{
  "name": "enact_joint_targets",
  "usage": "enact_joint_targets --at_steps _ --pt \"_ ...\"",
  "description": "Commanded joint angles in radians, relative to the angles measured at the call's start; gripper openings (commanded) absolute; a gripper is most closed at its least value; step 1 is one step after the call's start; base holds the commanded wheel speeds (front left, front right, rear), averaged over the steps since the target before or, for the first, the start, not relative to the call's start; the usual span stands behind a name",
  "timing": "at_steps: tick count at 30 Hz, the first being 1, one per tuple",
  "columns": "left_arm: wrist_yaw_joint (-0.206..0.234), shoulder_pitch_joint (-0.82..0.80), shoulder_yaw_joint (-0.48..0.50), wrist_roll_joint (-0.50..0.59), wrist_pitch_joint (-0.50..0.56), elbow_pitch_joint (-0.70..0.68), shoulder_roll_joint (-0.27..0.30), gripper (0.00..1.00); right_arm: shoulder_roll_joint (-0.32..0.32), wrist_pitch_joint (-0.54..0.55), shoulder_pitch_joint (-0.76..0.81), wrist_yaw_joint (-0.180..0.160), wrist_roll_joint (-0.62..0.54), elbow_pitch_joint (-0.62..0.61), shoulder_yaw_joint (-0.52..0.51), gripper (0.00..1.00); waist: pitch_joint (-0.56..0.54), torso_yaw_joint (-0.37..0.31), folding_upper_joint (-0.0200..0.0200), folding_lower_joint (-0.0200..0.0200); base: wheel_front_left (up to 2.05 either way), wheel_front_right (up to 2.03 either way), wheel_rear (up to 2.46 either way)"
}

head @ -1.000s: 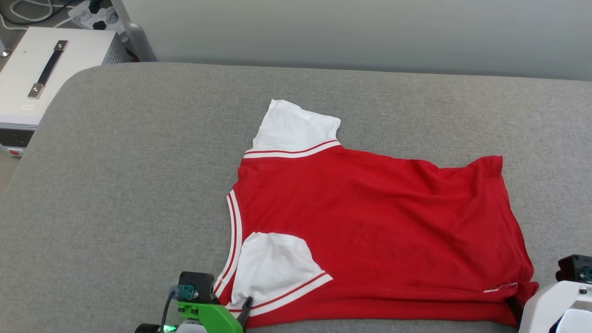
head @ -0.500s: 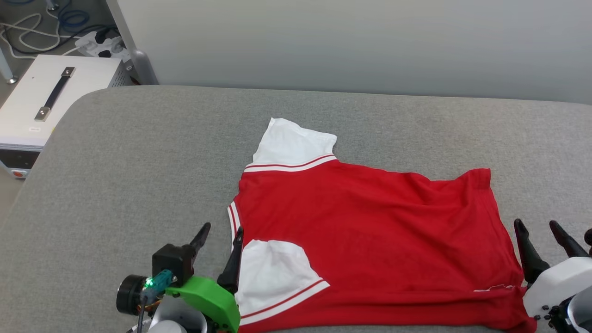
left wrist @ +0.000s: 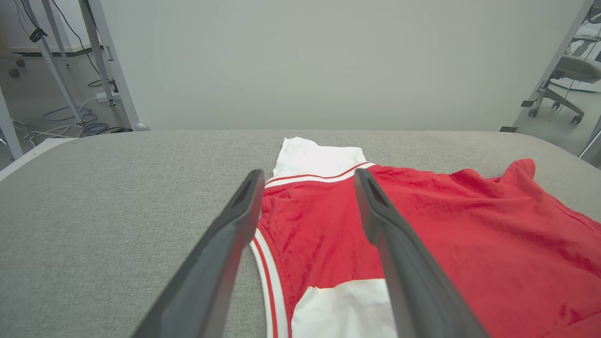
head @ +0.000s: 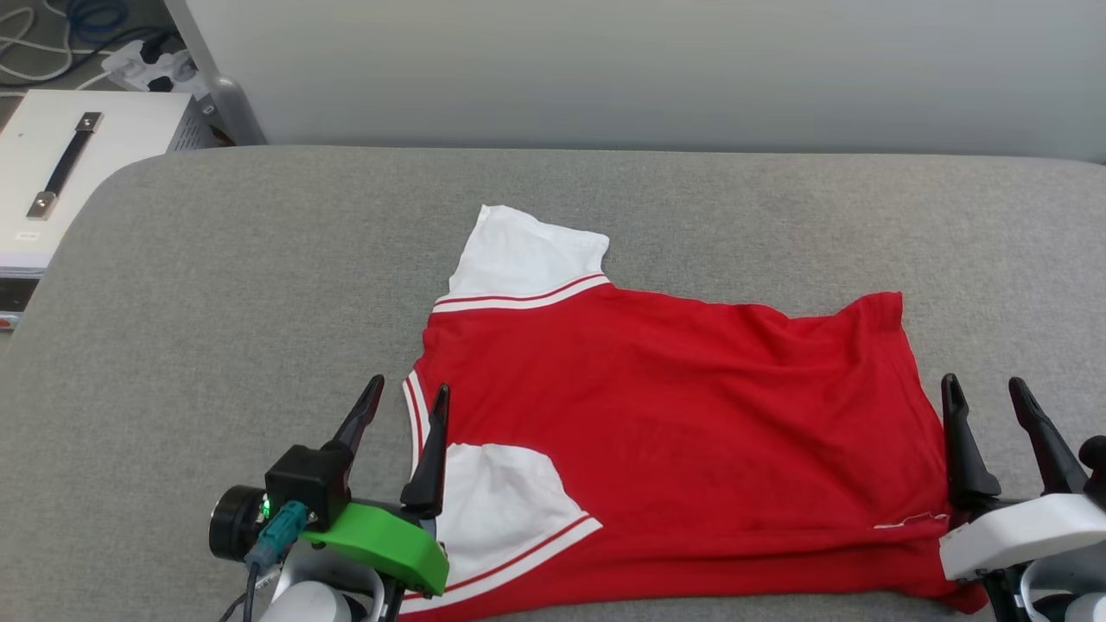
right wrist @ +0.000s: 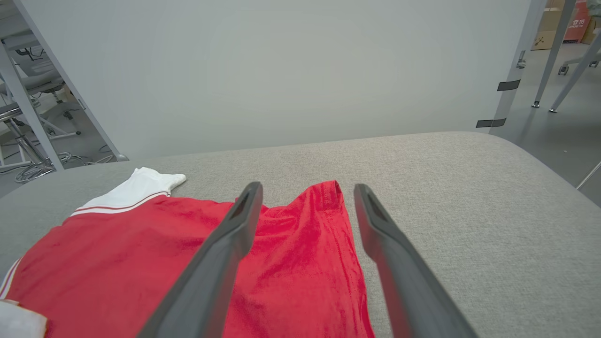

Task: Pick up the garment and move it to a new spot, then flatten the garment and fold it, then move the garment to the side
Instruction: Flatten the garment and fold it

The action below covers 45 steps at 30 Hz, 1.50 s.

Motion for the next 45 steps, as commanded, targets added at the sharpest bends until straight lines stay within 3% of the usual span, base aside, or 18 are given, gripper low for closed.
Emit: enact_joint_targets --at_steps 1,7,10,21,27,31,39,44,45 --pt "-0.013 0.0 0.015 0.018 -0.005 -0.004 -0.009 1.0 0.004 -0.011 -0.024 -0.001 -0.006 0.002 0.01 1.0 0.02 -0.018 -0.0001 0.0 0.0 0.0 0.0" --pt "-0.068 -0.087 0.039 0.039 -0.001 0.03 -0.007 1.0 0.007 -0.013 -0.057 -0.001 -0.005 -0.017 0.043 1.0 0.092 -0.065 -0.0001 0.0 0.0 0.0 0.0" --pt "-0.093 -0.184 0.04 0.038 0.062 0.057 0.015 1.0 0.009 -0.006 -0.079 -0.001 -0.01 -0.038 0.06 1.0 0.142 -0.093 -0.0001 0.0 0.0 0.0 0.0" --pt "-0.223 -0.716 0.024 -0.045 0.662 0.224 0.151 1.0 0.032 0.028 -0.175 -0.001 -0.01 -0.135 0.117 1.0 0.364 -0.192 -0.0001 0.0 0.0 0.0 0.0" --pt "-0.246 -0.916 0.004 -0.124 0.937 0.369 0.179 1.0 0.048 0.018 -0.223 -0.001 -0.012 -0.145 0.157 1.0 0.431 -0.24 -0.0001 0.0 0.0 0.0 0.0" --pt "-0.25 -0.976 -0.019 -0.131 1.007 0.447 0.189 1.0 0.055 0.009 -0.242 -0.001 -0.012 -0.139 0.166 1.0 0.461 -0.264 -0.0001 0.0 0.0 0.0 0.0" --pt "-0.232 -1.015 -0.017 -0.109 0.959 0.592 0.205 1.0 0.063 -0.007 -0.256 -0.001 -0.008 -0.119 0.176 1.0 0.491 -0.289 -0.0001 0.0 0.0 0.0 0.0" --pt "-0.234 -1.0 -0.02 -0.135 0.993 0.681 0.197 1.0 0.065 -0.011 -0.257 -0.001 -0.01 -0.113 0.175 1.0 0.49 -0.289 -0.0001 0.0 0.0 0.0 0.0" --pt "-0.236 -0.993 -0.021 -0.148 1.012 0.694 0.191 0.92 0.065 -0.011 -0.257 -0.001 -0.012 -0.112 0.175 1.0 0.487 -0.287 -0.0001 0.0 0.0 0.0 0.0"
